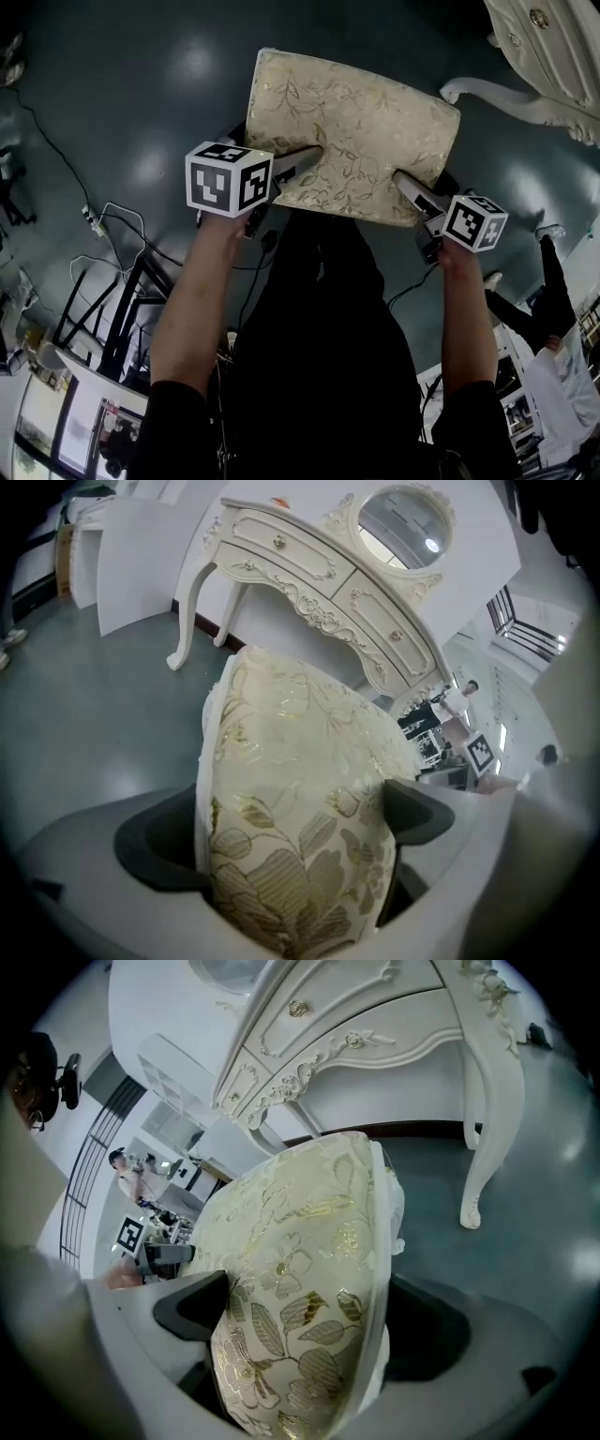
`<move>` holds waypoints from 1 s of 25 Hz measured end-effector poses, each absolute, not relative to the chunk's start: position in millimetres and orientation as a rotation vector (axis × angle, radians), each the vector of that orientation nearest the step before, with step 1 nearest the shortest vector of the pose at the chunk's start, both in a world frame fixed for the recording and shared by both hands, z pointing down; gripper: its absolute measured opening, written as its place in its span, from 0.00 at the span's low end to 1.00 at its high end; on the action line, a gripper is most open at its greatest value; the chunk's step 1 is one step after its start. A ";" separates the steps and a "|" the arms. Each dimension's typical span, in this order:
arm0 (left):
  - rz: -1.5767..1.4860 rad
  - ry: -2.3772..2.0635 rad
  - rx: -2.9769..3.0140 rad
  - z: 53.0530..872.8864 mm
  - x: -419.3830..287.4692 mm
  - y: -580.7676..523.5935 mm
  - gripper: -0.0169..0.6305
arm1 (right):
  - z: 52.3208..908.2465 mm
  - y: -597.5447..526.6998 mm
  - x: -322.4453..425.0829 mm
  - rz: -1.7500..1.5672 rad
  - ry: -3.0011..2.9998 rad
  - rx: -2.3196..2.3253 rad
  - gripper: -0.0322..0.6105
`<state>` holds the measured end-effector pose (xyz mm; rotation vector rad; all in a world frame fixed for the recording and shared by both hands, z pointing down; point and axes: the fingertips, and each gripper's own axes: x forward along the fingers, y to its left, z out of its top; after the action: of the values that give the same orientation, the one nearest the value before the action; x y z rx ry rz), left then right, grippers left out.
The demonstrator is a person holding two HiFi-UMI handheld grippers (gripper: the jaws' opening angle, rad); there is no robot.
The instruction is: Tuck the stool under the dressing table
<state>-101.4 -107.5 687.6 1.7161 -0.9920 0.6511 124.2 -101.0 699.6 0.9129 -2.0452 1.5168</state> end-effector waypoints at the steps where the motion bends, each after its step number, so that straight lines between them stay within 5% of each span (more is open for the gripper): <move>1: 0.650 -0.996 1.714 689.0 -103.0 -108.5 0.94 | 701.1 -102.2 122.4 1.519 -2.045 0.908 0.82; 25: 0.528 -0.998 1.732 704.3 -104.2 -93.4 0.94 | 698.0 -99.5 123.2 1.388 -2.101 0.975 0.82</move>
<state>-104.2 -93.4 704.3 1.7321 -0.9981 0.5276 123.2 -99.5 698.0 0.9746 -2.1014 1.3883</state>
